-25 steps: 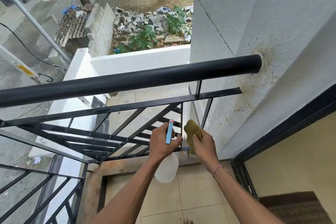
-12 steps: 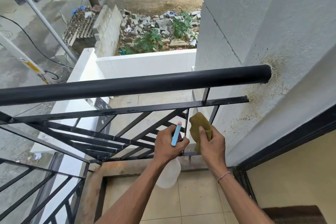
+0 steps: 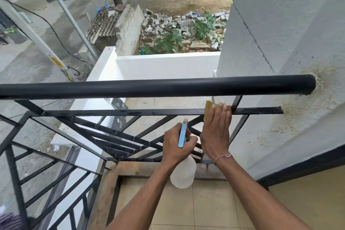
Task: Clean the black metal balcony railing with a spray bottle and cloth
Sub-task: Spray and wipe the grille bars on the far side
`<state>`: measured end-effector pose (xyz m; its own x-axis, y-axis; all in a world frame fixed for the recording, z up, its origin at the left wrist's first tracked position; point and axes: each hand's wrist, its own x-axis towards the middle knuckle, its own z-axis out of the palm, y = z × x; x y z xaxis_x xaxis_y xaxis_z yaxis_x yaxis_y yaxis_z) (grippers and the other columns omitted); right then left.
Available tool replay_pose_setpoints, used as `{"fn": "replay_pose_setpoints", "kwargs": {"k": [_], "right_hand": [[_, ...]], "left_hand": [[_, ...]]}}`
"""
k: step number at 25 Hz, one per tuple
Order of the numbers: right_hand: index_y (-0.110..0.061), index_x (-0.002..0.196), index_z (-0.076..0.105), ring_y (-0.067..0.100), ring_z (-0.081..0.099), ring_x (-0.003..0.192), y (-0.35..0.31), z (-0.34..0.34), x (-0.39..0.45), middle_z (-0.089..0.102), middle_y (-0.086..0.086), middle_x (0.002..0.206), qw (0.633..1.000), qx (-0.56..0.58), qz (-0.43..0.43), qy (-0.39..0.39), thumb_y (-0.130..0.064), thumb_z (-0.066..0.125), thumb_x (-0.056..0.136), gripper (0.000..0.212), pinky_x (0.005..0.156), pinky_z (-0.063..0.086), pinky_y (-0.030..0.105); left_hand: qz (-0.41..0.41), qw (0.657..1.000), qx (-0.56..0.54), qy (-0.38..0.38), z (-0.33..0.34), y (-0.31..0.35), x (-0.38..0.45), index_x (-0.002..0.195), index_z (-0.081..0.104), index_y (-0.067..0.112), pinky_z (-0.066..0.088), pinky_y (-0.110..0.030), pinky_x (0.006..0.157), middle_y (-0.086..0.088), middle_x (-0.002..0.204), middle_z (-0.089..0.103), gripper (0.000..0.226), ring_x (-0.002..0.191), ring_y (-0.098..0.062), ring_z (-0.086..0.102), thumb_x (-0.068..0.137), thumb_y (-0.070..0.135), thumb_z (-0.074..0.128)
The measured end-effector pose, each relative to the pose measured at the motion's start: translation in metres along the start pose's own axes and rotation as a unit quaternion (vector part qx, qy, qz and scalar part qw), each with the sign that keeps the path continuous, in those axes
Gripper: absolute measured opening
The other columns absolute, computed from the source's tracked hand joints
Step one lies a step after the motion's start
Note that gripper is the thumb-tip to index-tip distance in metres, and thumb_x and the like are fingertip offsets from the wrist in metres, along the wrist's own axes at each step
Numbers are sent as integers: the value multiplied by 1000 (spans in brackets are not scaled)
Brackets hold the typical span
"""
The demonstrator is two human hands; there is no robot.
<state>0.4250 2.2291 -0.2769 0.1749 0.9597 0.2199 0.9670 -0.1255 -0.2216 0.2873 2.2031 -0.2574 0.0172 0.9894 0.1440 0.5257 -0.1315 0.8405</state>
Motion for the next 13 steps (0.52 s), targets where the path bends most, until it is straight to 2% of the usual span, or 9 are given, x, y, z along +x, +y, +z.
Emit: {"fn": "replay_pose_setpoints", "kwargs": {"k": [2,5,7,10,13], "right_hand": [[2,155,20,44,11,151,-16,4,3,19,29,161,999,-31,-16,-15,-10,61,88,79,125,1,52],[-1,151,31,42,28,146,-38,5,9,34,26,154,995,-60,-82,-3,-6,54,89,67,125,11,52],[-4,151,33,39,32,144,-64,6,14,38,23,153,990,-54,-132,-18,-6,48,90,62,124,16,52],[-4,156,24,37,23,150,-117,13,13,29,21,160,980,-30,-191,-42,-8,51,93,69,123,9,49],[-4,159,10,36,9,154,-164,25,10,13,21,165,972,-8,-231,-47,-9,49,97,73,120,-4,45]], "left_hand": [[-8,1000,-2,24,-20,-10,1,75,60,19,46,-13,52,8,63,58,10,60,-10,58,76,25,69],[-12,999,-8,42,-49,-27,0,75,62,18,50,-16,53,8,62,58,13,58,-10,59,77,28,68],[-23,998,-6,57,-70,-40,0,76,63,17,53,-19,54,7,62,59,13,58,-11,60,77,29,68],[-38,997,-3,72,-104,-62,1,75,62,18,53,-18,54,6,63,60,12,57,-10,60,77,29,67],[-46,995,-1,86,-137,-82,2,75,61,19,59,-25,57,6,64,60,11,58,-15,64,78,29,67]]}}
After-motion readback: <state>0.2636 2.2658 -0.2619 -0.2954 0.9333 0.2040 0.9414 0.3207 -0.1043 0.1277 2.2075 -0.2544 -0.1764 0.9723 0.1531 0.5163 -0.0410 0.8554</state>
